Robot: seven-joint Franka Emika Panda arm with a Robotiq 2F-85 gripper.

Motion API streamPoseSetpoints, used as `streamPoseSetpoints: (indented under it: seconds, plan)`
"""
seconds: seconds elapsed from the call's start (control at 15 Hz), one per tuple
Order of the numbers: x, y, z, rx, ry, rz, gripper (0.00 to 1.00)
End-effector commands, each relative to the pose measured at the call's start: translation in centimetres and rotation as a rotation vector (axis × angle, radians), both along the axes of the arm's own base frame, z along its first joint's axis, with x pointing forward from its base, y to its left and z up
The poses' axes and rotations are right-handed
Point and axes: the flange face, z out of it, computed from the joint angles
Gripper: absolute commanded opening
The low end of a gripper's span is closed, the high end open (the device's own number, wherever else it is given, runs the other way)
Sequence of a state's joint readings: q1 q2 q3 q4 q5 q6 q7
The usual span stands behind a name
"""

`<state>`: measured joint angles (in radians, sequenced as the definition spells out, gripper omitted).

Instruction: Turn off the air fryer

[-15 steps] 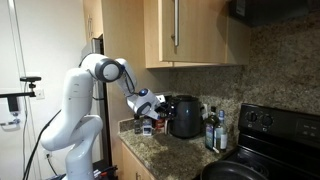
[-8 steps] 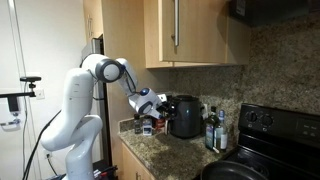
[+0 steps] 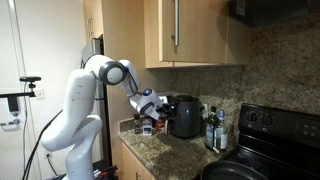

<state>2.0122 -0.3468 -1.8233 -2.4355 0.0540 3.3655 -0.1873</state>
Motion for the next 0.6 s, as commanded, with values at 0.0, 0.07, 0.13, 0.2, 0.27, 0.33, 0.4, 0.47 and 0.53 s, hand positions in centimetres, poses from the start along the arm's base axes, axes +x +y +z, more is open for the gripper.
streamPoseSetpoints:
  seconds: [0.0, 0.07, 0.13, 0.2, 0.27, 0.33, 0.4, 0.47, 0.53]
  plan:
    - [1.4, -1.0, -0.1, 0.014, -0.02, 0.06, 1.0]
    - [1.3, -1.0, -0.2, 0.002, -0.029, 0.071, 1.0]
    - [0.3, -0.6, -0.3, -0.017, -0.048, 0.069, 1.0]
    - [-0.3, -0.5, -0.3, -0.039, -0.072, 0.073, 1.0]
    - [-1.0, 0.0, -0.5, -0.051, -0.076, 0.092, 1.0]
    - [-1.9, 0.6, -0.6, -0.067, -0.097, 0.102, 1.0]
    - [-2.7, 1.3, -0.5, -0.078, -0.12, 0.117, 1.0]
    - [-3.7, 2.0, -0.5, -0.087, -0.147, 0.129, 1.0]
    - [-3.1, 2.2, 1.3, -0.1, -0.142, 0.141, 1.0]
